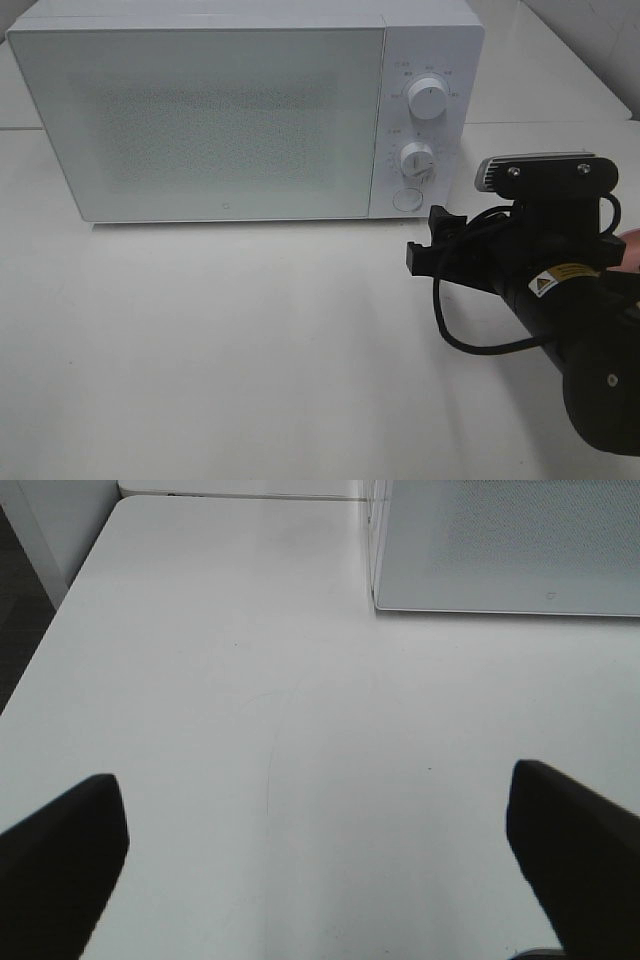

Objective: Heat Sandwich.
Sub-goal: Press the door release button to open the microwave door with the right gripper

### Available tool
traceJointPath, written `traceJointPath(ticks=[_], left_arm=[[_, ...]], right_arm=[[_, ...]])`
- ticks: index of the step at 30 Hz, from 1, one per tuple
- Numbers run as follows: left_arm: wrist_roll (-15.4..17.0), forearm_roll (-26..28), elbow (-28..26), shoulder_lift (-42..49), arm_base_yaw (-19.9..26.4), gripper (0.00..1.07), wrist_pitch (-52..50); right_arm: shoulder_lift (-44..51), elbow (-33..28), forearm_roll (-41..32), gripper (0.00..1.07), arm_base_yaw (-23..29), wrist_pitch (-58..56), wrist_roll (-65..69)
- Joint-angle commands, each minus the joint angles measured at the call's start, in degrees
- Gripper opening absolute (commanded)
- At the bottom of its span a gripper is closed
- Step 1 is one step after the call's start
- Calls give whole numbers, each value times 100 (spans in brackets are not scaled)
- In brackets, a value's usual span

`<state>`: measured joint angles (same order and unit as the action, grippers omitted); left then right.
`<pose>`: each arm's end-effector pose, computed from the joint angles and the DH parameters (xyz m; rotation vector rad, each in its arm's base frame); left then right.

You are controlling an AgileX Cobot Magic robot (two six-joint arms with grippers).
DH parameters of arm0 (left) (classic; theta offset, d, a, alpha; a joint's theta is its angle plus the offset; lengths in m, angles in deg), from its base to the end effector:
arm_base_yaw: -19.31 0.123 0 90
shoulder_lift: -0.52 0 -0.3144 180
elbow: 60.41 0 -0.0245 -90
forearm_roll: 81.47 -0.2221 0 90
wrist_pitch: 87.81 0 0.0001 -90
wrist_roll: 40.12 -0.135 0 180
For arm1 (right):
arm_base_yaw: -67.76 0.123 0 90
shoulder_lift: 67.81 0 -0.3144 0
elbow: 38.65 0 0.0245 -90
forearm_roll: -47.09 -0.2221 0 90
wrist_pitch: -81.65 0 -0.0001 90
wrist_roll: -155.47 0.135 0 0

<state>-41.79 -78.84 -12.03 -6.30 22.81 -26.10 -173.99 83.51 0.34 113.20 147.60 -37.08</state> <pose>-0.0231 -0.0069 0.2461 -0.0295 2.0394 0.0017 0.2525 0.1284 0.1884 -0.0492 1.7915 0.0221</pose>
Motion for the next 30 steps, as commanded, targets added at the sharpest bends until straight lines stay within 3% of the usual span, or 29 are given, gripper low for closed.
traceJointPath(ticks=[1,19,24,30], left_arm=[[6,29,0,149,34,98,-57],[6,29,0,149,34,98,-57],[6,29,0,149,34,98,-57],[6,29,0,149,34,98,-57]], right_arm=[[17,46,-17,75,17,0,246],[17,46,-17,74,17,0,4773],[17,46,-17,70,17,0,6211],[17,46,-17,55,17,-11,7872]])
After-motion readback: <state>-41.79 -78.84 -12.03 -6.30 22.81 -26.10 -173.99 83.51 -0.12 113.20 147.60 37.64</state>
